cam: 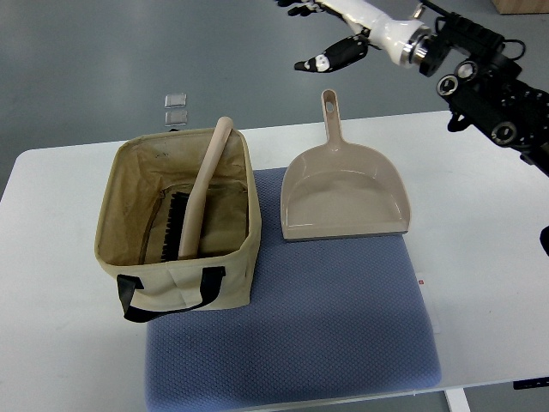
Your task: Put pink broom in yellow bag with right hand
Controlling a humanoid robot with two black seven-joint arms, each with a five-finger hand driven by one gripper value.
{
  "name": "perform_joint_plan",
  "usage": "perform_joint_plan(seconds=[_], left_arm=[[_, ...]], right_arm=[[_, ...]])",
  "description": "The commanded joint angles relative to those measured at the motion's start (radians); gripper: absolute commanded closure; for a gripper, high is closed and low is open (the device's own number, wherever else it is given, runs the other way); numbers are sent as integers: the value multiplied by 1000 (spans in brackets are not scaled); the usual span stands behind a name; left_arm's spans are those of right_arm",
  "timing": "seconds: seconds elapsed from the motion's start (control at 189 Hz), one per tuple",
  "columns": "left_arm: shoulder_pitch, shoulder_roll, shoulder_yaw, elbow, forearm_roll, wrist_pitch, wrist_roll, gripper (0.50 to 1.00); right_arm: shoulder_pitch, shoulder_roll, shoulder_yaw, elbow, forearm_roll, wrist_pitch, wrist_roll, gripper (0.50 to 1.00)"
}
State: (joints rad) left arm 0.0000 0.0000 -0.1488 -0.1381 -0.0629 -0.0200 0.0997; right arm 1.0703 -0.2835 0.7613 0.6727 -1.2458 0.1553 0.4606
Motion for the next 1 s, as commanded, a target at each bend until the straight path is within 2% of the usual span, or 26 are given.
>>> perform_joint_plan(seconds=[0.0,0.158,0.354,0.422,0.512,0.639,0.992], left_arm=[[0,0,0,0,0,0,0,500],[0,0,0,0,0,0,0,500],[0,0,0,0,0,0,0,500],[0,0,0,0,0,0,0,500],[0,0,0,0,0,0,0,500],[0,0,0,0,0,0,0,500],[0,0,0,0,0,0,0,500]], right_arm=[[-99,-40,52,-12,135,-39,4,615],[-259,-57,101,-18,422,-103,7,607],[-352,-43,107,-22,695,-86,9,601],[-372,-28,107,-22,761,-49,9,595],[-397,7,110,-22,861,53,9,585],[-406,46,110,-22,887,107,16,572],[-426,75,110,-27,885,63,32,570]])
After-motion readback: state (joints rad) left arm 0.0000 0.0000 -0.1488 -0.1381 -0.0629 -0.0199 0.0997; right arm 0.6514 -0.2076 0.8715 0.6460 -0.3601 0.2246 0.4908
